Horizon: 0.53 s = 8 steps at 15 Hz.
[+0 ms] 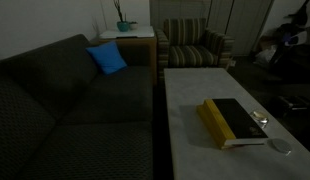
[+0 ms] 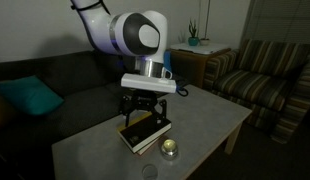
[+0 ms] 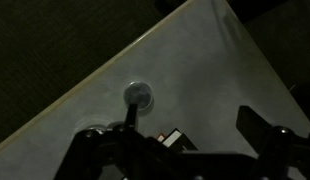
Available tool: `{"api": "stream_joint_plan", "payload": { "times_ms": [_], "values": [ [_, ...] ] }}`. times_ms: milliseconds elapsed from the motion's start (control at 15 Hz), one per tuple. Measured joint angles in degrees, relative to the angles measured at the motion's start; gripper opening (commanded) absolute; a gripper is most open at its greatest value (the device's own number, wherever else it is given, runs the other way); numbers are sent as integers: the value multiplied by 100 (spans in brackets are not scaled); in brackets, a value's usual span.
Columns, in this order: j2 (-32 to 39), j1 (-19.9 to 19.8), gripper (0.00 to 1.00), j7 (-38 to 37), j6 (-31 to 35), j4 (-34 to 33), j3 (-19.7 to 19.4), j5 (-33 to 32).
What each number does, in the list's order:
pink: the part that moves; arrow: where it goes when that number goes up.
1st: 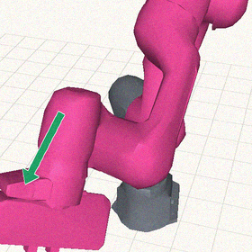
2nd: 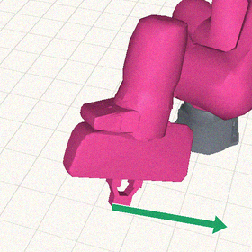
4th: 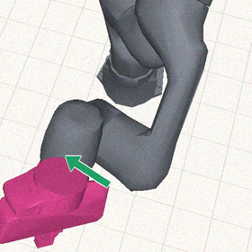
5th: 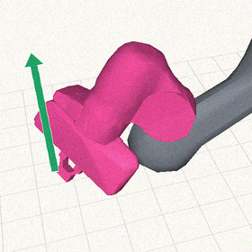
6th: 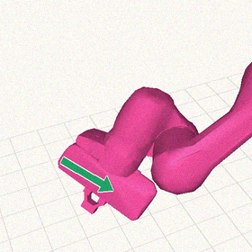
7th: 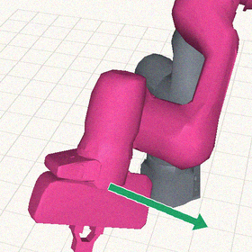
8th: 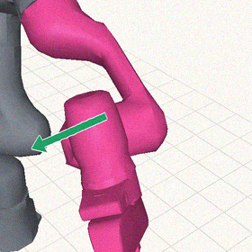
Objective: Put the silver lid on top of the silver tin
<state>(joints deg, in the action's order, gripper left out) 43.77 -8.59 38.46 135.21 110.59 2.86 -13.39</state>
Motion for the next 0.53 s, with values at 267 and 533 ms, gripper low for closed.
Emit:
{"api": "stream_joint_plan", "payload": {
  "times_ms": [267, 533],
  "values": [
    [-40, 47, 100, -48, 6, 24, -10, -1],
    [-49, 52, 100, -54, 3, 22, -10, -1]
  ]
}}
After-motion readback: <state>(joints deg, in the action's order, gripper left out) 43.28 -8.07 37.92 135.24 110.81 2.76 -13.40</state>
